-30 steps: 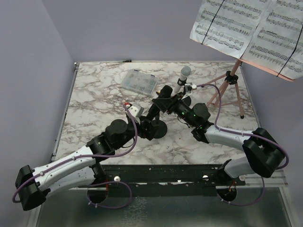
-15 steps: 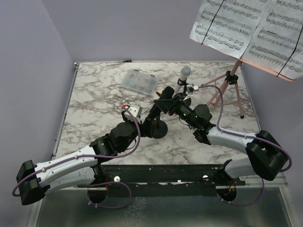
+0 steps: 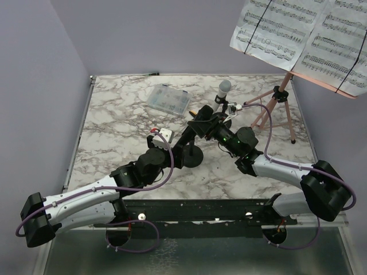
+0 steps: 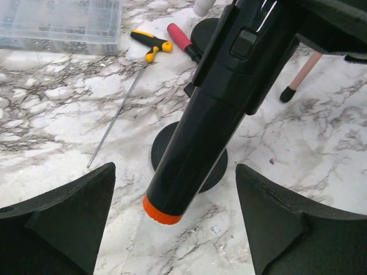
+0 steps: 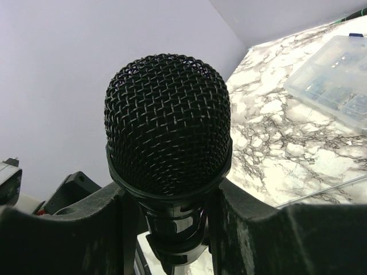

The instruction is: Pack up the instrument practice props

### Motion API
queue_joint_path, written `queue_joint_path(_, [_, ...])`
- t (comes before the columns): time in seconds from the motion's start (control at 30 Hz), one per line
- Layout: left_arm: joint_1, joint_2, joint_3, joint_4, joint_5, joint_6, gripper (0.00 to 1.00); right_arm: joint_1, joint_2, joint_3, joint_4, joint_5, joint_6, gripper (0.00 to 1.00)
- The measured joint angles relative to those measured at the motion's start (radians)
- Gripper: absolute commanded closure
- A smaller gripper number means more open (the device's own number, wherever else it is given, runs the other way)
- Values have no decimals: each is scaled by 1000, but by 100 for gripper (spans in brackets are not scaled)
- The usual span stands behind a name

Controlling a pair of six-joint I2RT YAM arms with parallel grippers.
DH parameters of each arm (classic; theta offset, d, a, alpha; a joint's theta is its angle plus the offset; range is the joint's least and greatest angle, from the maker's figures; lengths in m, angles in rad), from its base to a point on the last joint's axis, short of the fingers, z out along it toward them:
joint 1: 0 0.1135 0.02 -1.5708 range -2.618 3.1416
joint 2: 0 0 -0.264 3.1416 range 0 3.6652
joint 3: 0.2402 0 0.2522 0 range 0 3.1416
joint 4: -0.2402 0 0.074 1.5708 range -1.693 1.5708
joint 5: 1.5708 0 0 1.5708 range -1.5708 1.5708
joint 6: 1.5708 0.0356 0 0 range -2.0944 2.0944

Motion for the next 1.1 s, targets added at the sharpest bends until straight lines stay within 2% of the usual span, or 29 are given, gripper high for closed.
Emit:
queue_joint_path(0.2, [0,42,17,-26,-26,51,11,0,-18,-18,1,-11,0,99])
queue_joint_path(0.43, [16,101,24,-38,-86,101,11,0,-54,-40,-16,-26,-9,93])
queue_joint_path(0.53, [45,117,32,-30,-81,121,11,-5,-68,-42,-42,-27,-24,91])
queue_joint_path(0.77, [254,145,35,33,24,148,11,-7,-90,-66,-75,-30,-40,86])
queue_joint_path(1.1, [300,217,45,79,96,190,10,-7,-95,-69,-82,-35,-60,81])
